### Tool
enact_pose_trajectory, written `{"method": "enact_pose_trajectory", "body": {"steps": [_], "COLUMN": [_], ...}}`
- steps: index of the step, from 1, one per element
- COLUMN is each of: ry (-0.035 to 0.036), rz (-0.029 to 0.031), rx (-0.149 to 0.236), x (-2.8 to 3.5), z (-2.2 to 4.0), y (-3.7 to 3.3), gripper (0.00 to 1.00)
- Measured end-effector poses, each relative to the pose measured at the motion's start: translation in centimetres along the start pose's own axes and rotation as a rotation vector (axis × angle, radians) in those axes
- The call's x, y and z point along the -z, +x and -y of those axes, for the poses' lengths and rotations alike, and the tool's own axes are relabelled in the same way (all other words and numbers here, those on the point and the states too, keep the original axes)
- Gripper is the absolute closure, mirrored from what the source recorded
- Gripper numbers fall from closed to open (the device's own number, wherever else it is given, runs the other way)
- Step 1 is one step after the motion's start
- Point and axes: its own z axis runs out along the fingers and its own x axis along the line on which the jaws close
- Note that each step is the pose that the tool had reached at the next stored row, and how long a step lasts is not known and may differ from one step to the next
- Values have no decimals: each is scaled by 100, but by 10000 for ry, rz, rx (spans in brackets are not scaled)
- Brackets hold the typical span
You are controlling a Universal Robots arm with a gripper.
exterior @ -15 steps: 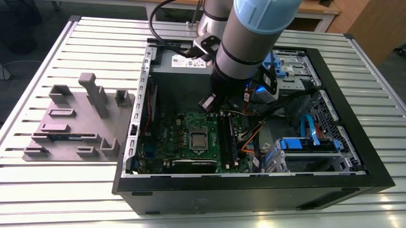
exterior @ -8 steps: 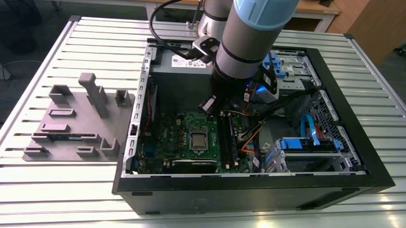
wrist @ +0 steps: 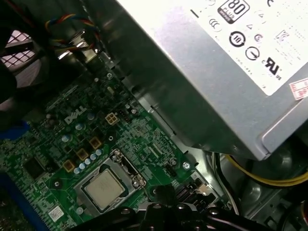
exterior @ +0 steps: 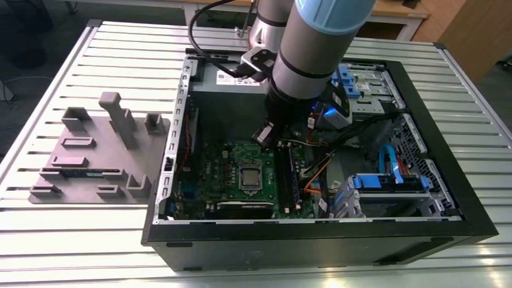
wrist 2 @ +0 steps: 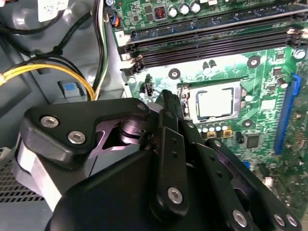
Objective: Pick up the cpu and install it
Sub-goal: 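Install the first cpu locking lever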
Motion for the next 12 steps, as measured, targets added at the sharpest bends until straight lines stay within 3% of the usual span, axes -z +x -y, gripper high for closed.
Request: {"method": "enact_pose_trajectory", "body": {"steps": [7, 12], "ry": [71, 80], "rz": [-129, -154], "rx": [325, 432], "x": [2, 2], "z": [16, 60], "y": [19, 68], "gripper": [89, 89]}}
